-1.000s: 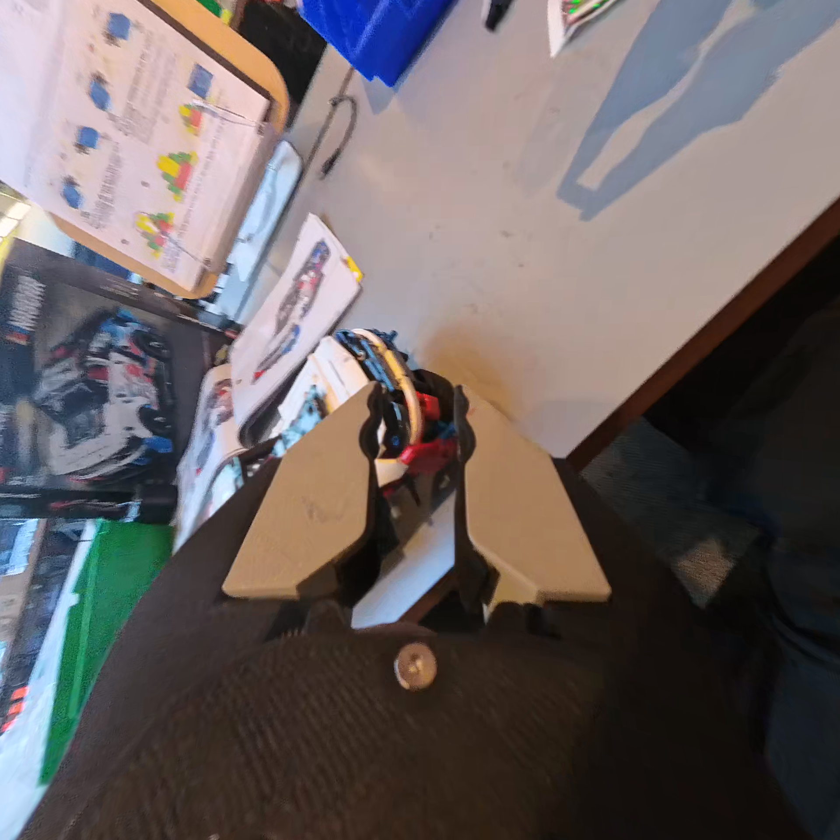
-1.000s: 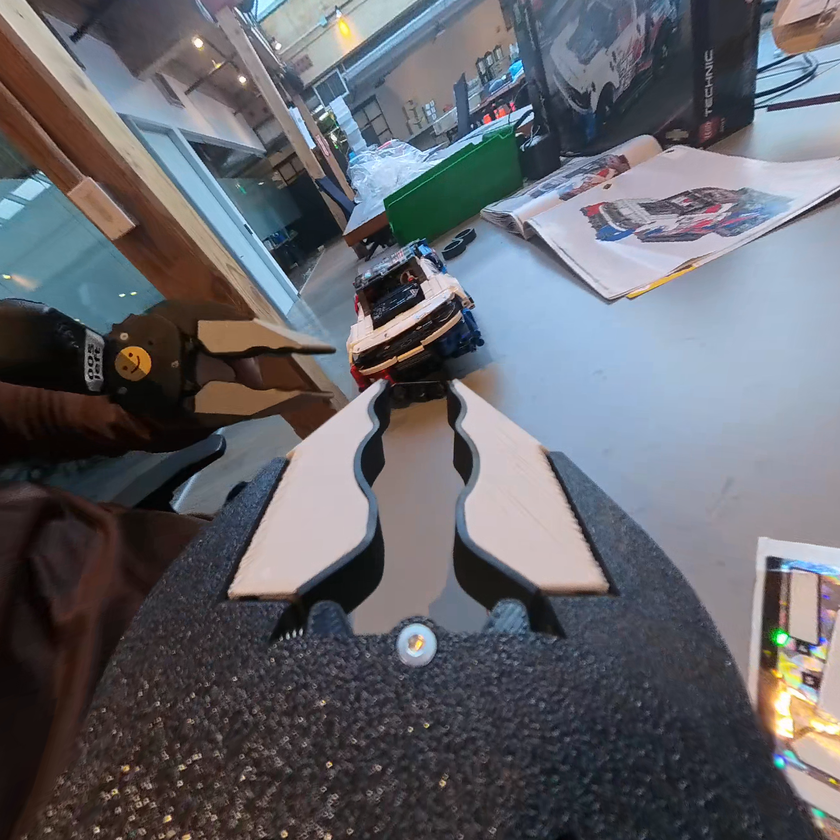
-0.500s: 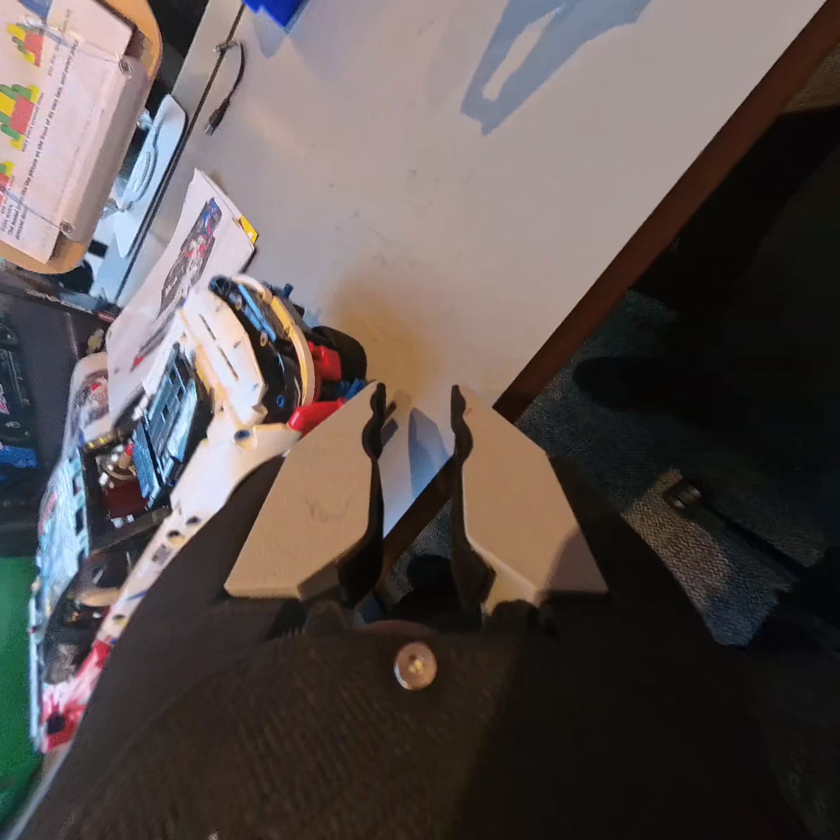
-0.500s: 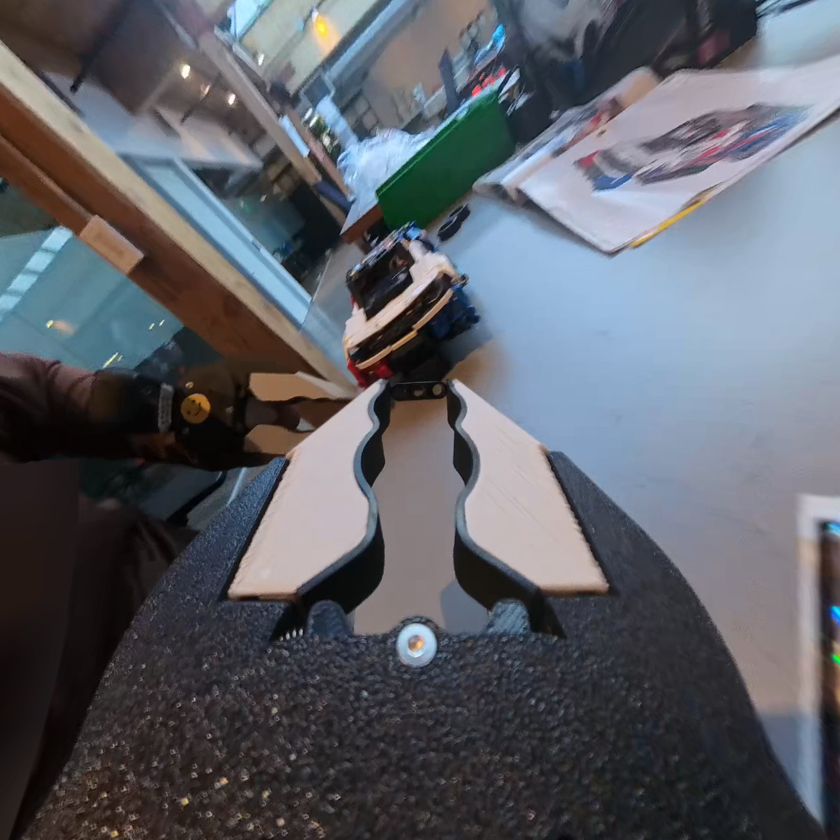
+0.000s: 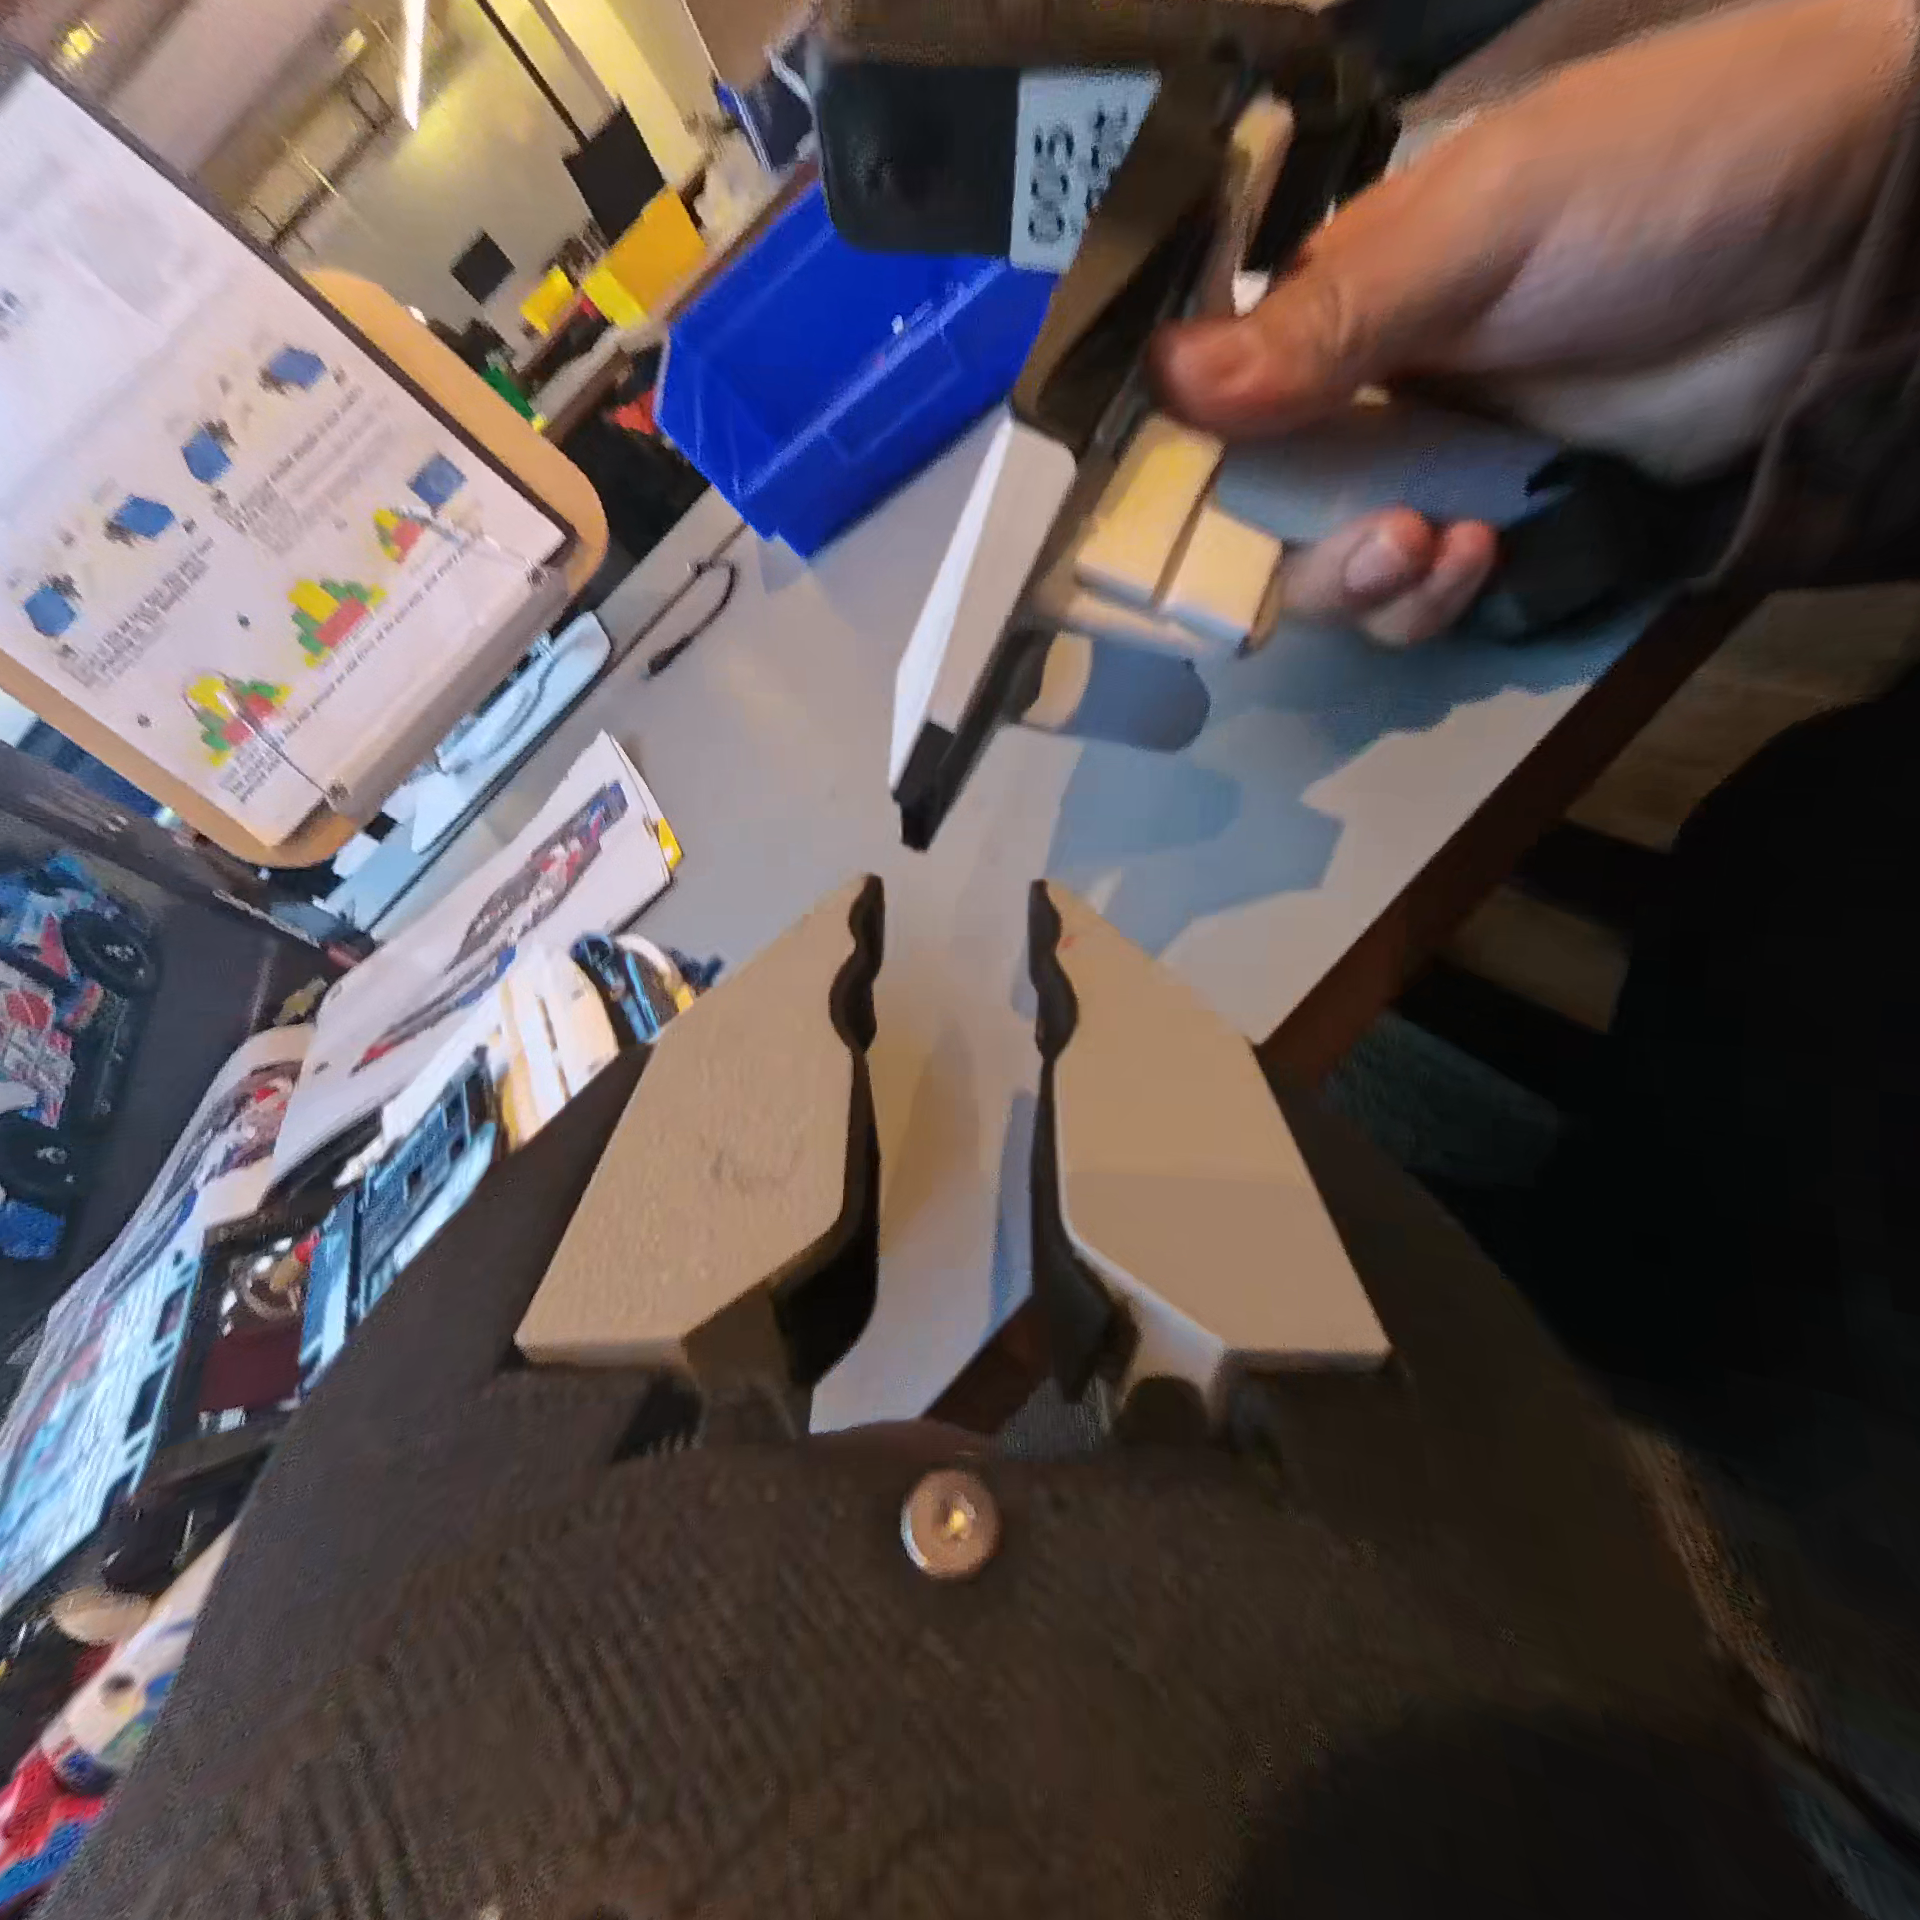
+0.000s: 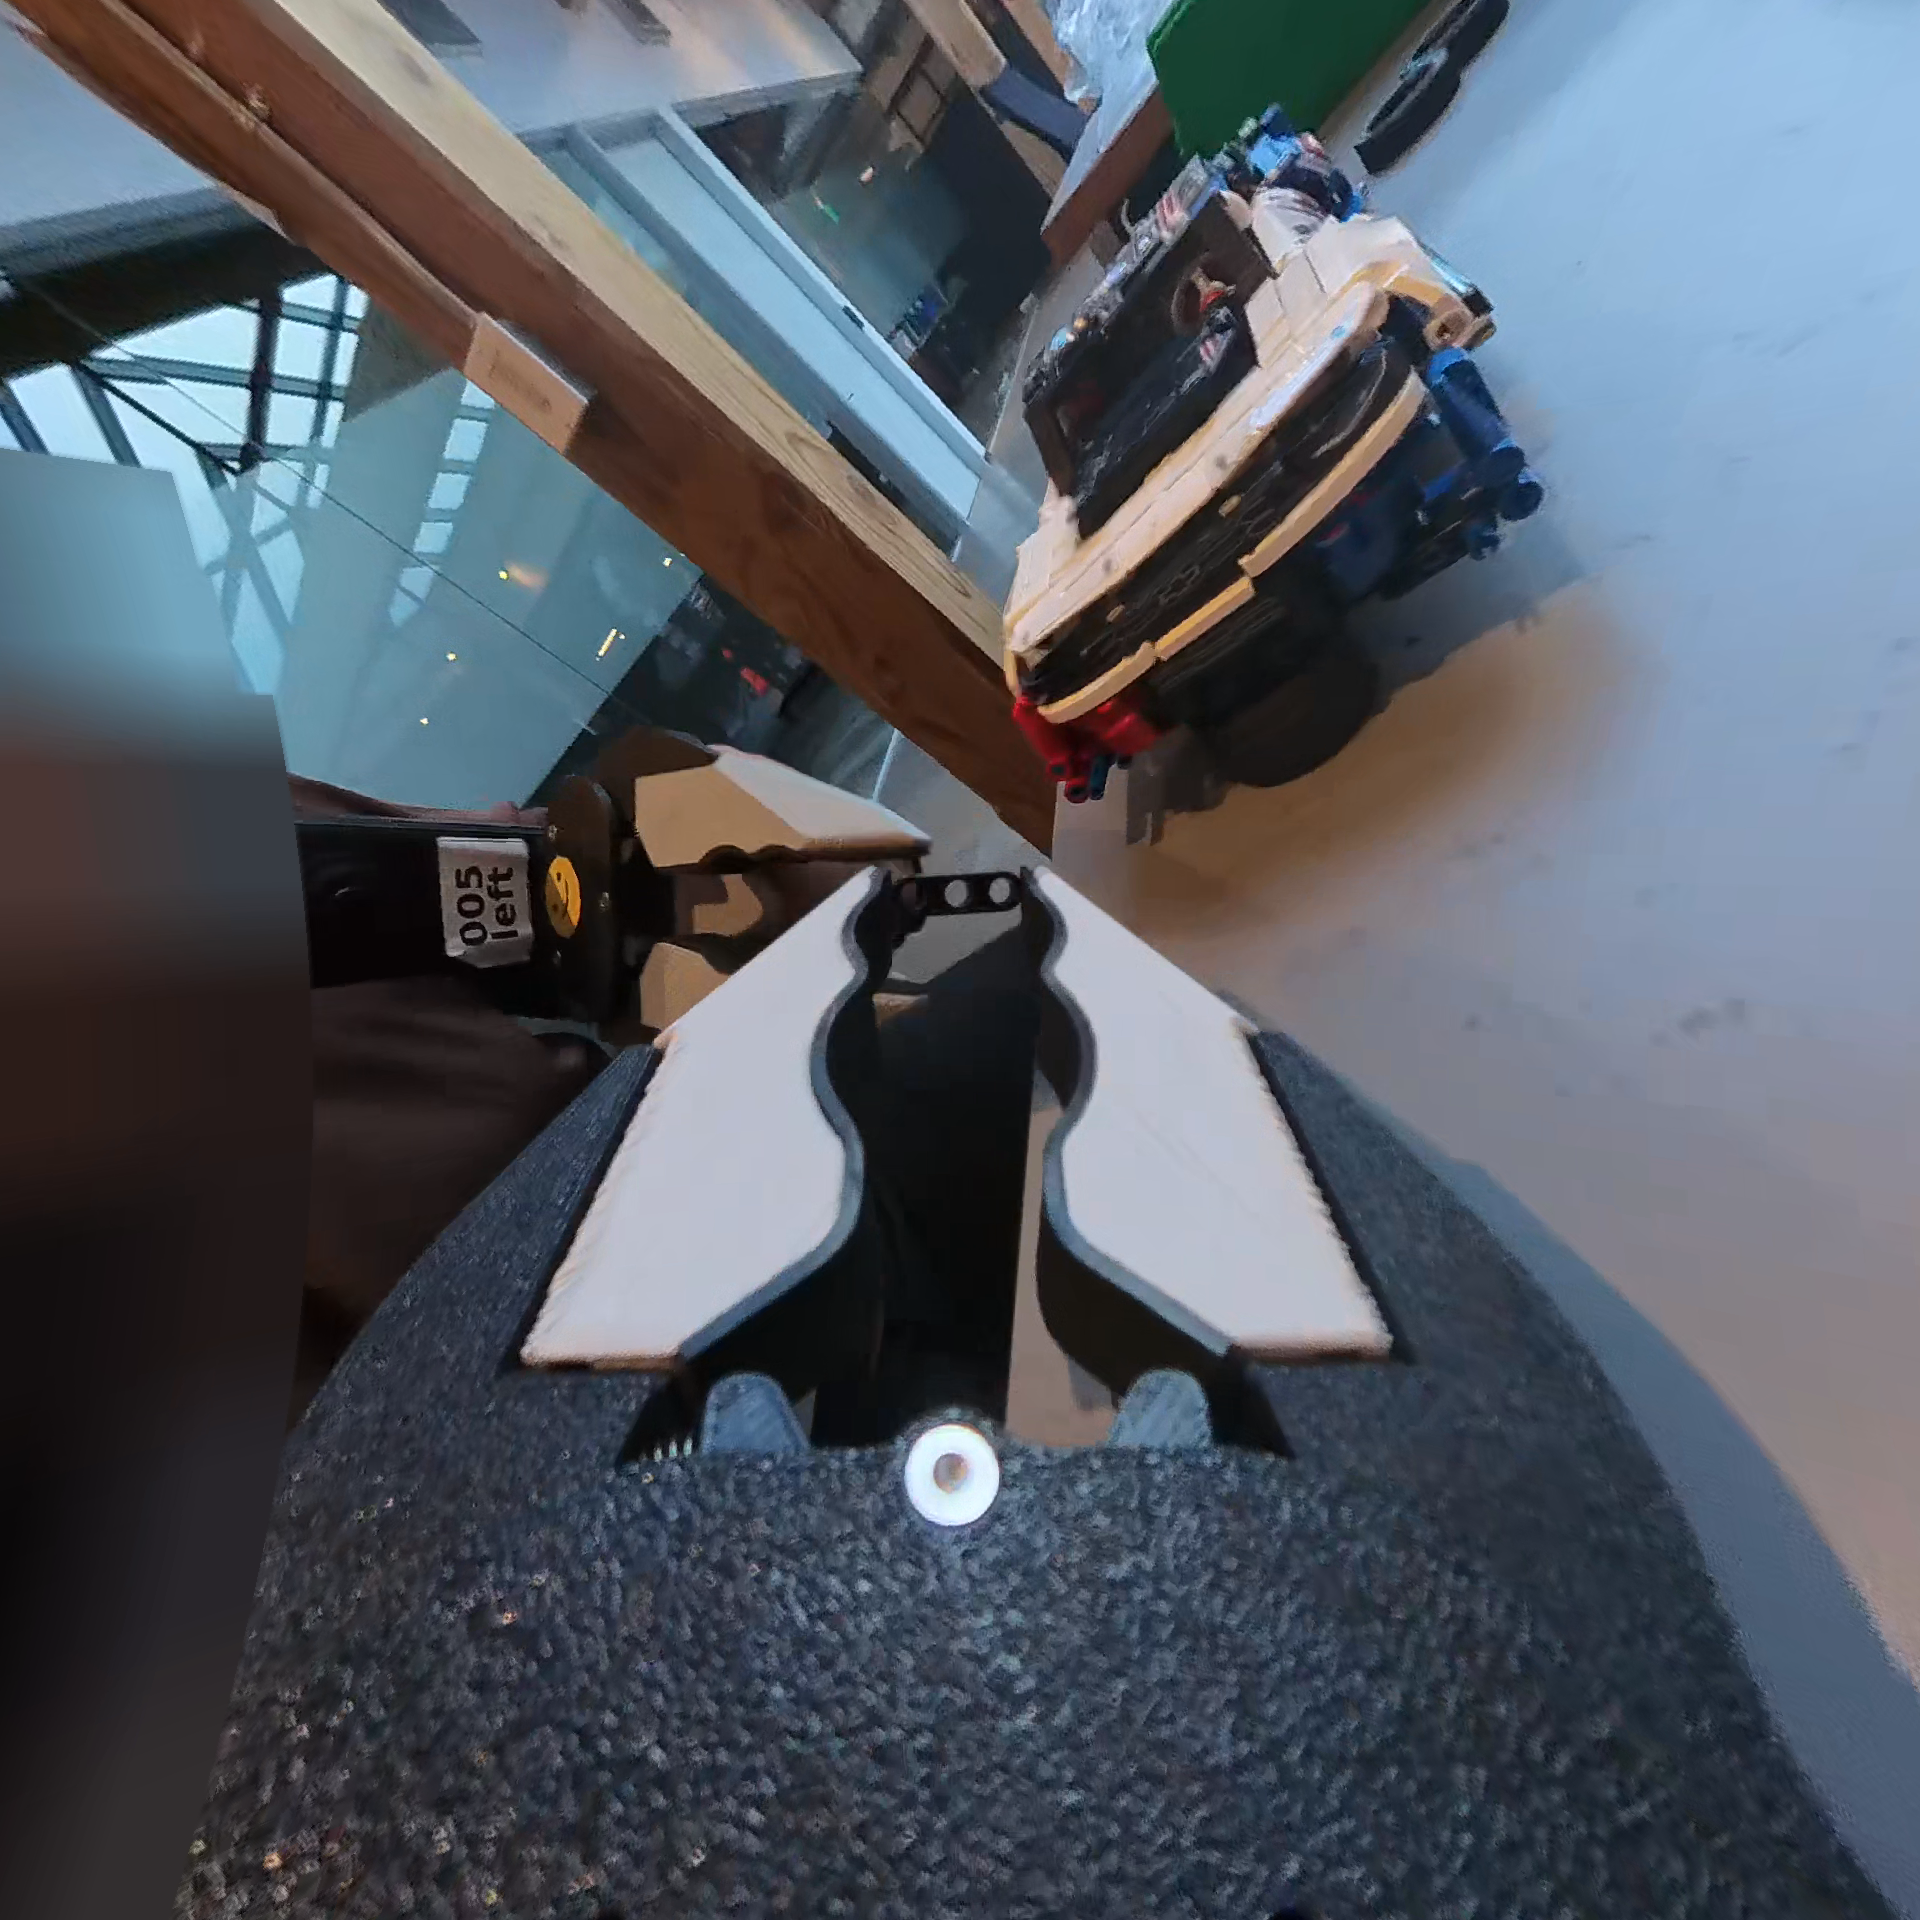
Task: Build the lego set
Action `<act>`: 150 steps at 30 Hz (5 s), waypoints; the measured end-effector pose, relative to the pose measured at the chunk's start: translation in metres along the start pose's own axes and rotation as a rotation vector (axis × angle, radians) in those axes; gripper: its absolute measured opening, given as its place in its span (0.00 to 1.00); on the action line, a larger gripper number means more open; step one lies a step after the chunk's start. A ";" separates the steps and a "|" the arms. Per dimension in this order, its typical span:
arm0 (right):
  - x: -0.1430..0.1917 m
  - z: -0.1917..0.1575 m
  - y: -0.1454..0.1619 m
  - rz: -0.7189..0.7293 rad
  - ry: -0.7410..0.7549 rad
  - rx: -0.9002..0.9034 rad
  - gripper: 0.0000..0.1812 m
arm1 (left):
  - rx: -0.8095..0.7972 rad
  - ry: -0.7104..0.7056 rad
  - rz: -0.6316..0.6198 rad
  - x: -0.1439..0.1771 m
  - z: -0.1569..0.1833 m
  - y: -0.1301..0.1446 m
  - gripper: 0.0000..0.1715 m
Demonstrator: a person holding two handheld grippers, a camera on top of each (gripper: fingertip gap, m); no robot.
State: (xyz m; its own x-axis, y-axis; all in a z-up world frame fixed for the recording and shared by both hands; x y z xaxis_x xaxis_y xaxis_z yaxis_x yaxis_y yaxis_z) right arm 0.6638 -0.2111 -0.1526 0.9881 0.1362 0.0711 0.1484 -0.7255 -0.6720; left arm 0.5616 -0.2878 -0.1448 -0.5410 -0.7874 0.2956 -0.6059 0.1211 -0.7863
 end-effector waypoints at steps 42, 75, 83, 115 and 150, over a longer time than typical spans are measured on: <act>-0.052 -0.028 -0.041 -0.048 -0.050 0.294 0.13 | -0.213 0.014 0.514 0.007 -0.064 0.008 0.03; -0.039 -0.051 -0.025 -0.027 -0.109 0.285 0.12 | -0.117 0.111 0.601 0.024 -0.048 -0.005 0.03; -0.035 -0.052 -0.025 -0.009 -0.123 0.280 0.11 | -0.080 0.120 0.616 0.026 -0.047 -0.006 0.03; -0.034 -0.047 -0.027 -0.045 0.009 0.279 0.13 | -0.155 0.096 0.606 0.013 -0.053 0.004 0.03; -0.042 -0.050 0.001 -0.130 -0.018 0.271 0.12 | -0.443 0.068 0.598 0.030 -0.023 0.009 0.03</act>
State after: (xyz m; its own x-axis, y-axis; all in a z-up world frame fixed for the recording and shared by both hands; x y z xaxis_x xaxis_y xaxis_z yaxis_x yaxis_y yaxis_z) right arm 0.6241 -0.2516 -0.1192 0.9603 0.2298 0.1584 0.2555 -0.4953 -0.8303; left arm 0.5267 -0.2966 -0.1306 -0.8780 -0.4735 -0.0703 -0.3672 0.7604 -0.5357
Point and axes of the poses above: each gripper's, where its closed fingertips meet, x back along the fingers, y out of its underside, z = x × y across the jaws, the point moved 7 cm from there along x, back along the fingers
